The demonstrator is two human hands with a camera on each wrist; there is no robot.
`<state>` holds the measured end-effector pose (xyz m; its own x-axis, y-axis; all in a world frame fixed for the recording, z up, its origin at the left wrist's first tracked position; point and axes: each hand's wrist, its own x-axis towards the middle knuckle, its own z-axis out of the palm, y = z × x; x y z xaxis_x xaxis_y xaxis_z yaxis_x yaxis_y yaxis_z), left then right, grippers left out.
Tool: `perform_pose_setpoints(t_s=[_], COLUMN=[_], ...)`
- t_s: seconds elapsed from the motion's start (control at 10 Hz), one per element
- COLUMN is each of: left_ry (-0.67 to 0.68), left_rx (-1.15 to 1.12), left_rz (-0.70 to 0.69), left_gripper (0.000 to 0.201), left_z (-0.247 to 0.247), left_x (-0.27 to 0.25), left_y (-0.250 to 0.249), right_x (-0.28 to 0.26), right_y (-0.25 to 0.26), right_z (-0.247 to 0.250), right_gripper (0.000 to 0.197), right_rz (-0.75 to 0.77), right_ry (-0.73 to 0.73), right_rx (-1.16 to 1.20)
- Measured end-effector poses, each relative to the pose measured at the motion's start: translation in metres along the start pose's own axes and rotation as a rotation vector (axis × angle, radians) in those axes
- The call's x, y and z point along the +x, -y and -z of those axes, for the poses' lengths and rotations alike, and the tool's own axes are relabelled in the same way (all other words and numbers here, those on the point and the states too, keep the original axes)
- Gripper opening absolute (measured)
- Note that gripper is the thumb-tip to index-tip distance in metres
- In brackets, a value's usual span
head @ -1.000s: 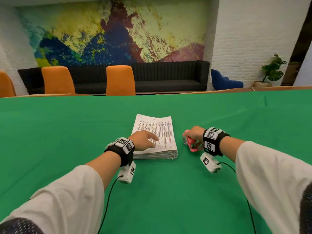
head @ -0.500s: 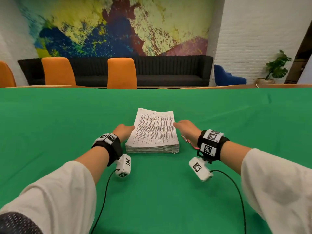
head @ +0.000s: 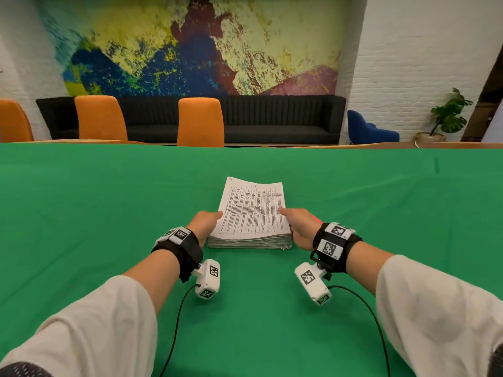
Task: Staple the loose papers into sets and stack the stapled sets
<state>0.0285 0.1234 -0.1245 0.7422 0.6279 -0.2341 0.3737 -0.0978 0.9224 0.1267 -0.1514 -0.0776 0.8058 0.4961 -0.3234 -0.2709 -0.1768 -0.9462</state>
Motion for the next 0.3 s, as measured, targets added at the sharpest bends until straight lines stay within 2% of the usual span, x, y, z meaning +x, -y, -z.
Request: perform_pose_setpoints(t_s=[0.1,0.2,0.3], left_ry=[0.039,-0.012,0.014], left_rx=[0.072,0.399,0.498], left_rz=[-0.023,-0.173,-0.334], left_gripper=[0.057,0.048,0.042], left_z=[0.0,0.0,-0.002], left_x=[-0.055,-0.095,-0.11], left_y=[-0.032,-0.055,-0.063], right_x=[-0.035,-0.045,-0.057], right_y=[0.017,0.031,0.048], right_z=[-0.004,0.015,0.037], right_gripper=[0.068,0.054,0.038], right_rz=[0.084,0.231,0.281], right_ry=[-0.034,-0.207,-0.348], right_rx=[-0.061,-0.273,-0.463])
